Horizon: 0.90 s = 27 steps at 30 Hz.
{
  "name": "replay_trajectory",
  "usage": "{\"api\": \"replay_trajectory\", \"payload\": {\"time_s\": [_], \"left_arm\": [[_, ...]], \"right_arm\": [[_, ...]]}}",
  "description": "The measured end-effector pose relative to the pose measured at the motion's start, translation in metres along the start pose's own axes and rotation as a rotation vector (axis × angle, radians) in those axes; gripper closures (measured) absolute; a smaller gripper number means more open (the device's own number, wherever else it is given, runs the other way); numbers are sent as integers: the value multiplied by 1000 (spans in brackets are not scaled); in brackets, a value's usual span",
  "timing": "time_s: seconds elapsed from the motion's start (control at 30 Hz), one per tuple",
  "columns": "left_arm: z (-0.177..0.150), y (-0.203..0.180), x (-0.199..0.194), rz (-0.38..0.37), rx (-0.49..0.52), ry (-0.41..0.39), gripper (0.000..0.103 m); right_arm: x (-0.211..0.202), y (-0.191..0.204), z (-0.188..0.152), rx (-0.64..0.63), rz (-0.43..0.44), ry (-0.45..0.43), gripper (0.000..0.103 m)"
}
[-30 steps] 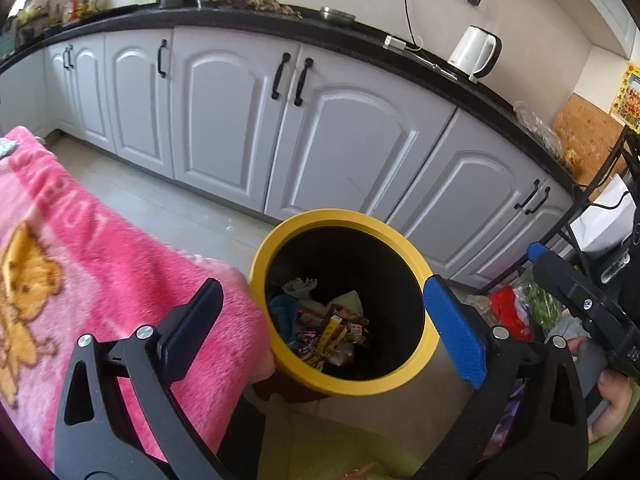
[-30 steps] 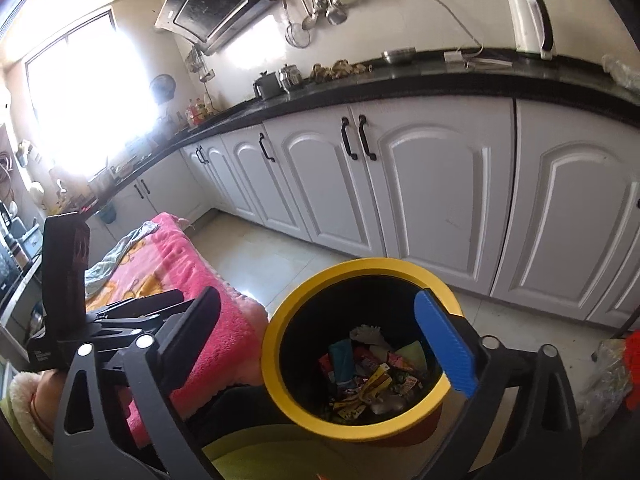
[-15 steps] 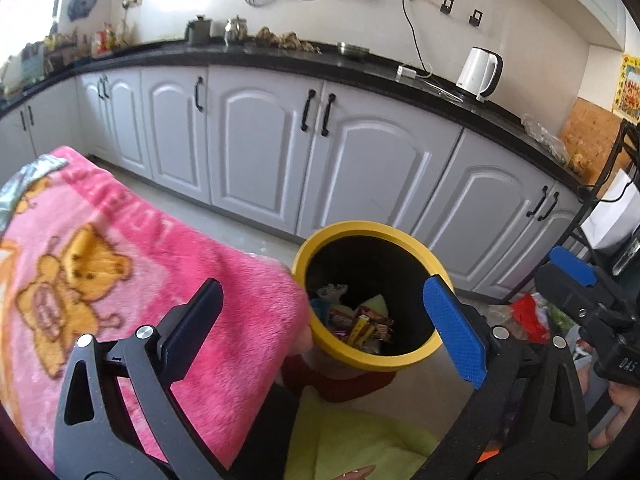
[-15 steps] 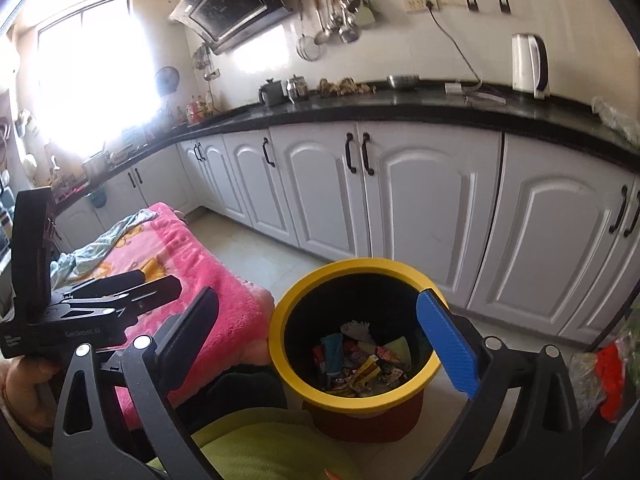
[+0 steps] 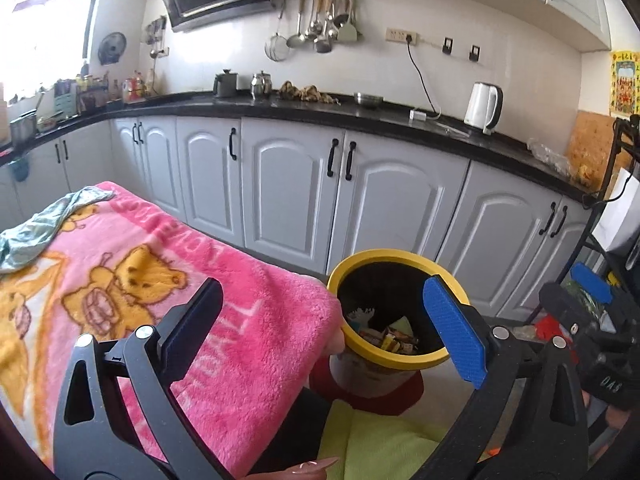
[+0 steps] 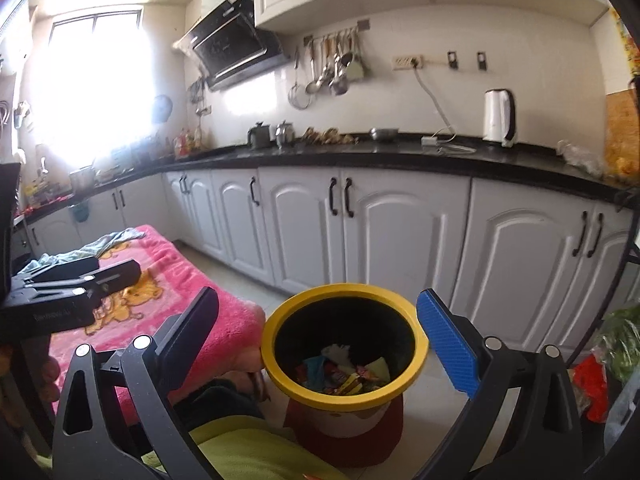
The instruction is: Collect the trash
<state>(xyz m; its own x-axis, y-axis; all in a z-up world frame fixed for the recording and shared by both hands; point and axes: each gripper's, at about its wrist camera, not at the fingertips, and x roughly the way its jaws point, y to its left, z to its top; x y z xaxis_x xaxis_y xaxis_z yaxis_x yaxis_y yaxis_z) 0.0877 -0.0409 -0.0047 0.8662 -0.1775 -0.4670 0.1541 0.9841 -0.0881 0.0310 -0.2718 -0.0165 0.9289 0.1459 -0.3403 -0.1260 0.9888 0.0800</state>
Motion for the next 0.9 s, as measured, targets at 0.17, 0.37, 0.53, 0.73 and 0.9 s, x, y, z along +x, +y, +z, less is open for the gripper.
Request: {"api": "replay_trajectory", "payload": {"time_s": [0.17, 0.37, 0.53, 0.73, 0.9], "left_arm": [[-17, 0, -25, 36, 4, -94, 11], [-28, -6, -39, 11, 14, -142, 11], [-31, -13, -47, 12, 39, -180, 11], [-35, -15, -52, 3, 50, -228, 11], [-36, -15, -51, 3, 38, -226, 11]], "right_arm": [[-21, 9, -4, -34, -3, -84, 6], [-30, 13, -10, -40, 10, -104, 6], [-30, 16, -16, -45, 3, -94, 6], [-32, 18, -19, -41, -6, -108, 6], [-33, 20, -20, -45, -4, -109, 6]]}}
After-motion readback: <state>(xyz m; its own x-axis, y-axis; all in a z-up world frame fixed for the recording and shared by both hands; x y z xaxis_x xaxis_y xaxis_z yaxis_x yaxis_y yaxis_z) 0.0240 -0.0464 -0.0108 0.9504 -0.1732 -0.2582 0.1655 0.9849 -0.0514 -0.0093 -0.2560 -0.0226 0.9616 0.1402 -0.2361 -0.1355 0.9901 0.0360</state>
